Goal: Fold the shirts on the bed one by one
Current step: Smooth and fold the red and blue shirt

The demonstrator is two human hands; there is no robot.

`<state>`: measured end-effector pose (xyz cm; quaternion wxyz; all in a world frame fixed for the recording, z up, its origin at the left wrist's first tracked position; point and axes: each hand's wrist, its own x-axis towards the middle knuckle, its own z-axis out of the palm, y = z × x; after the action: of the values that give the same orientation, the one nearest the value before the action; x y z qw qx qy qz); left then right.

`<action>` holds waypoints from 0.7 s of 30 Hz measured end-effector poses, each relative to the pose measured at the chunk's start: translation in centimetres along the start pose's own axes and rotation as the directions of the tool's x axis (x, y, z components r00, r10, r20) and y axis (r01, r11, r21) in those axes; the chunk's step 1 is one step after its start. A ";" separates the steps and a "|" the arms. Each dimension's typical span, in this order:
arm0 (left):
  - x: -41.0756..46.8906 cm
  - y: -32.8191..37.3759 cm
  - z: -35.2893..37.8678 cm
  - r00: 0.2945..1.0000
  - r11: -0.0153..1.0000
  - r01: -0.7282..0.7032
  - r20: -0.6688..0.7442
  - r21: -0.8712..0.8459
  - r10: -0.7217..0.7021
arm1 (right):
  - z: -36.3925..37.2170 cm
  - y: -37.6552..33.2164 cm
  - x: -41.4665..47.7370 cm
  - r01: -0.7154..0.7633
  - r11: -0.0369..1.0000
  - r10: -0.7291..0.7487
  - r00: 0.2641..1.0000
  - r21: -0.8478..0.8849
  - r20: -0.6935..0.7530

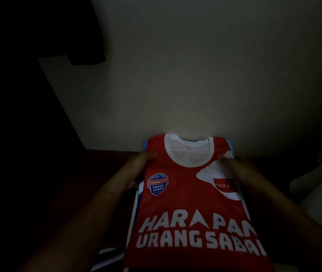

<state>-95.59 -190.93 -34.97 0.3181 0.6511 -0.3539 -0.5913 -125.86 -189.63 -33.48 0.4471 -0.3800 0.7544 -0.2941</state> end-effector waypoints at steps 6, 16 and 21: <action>-2.9 -3.5 0.9 0.987 0.989 -0.055 -0.140 0.138 0.075 | 0.8 2.9 -4.6 0.062 0.978 -0.080 0.993 -0.201 -0.083; -13.4 -4.8 6.3 0.844 0.396 -0.400 0.165 0.826 0.510 | 2.1 5.0 -12.0 0.584 0.563 -0.599 0.776 -0.585 0.198; -13.1 -9.5 6.7 0.874 0.339 -0.423 0.279 0.840 0.399 | 3.8 9.9 -13.1 0.598 0.456 -0.485 0.788 -0.659 0.379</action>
<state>-102.09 -174.70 -36.39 0.0681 0.6013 -0.7625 -0.2287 -121.43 -173.70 -36.93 0.1813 -0.7681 0.6116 -0.0551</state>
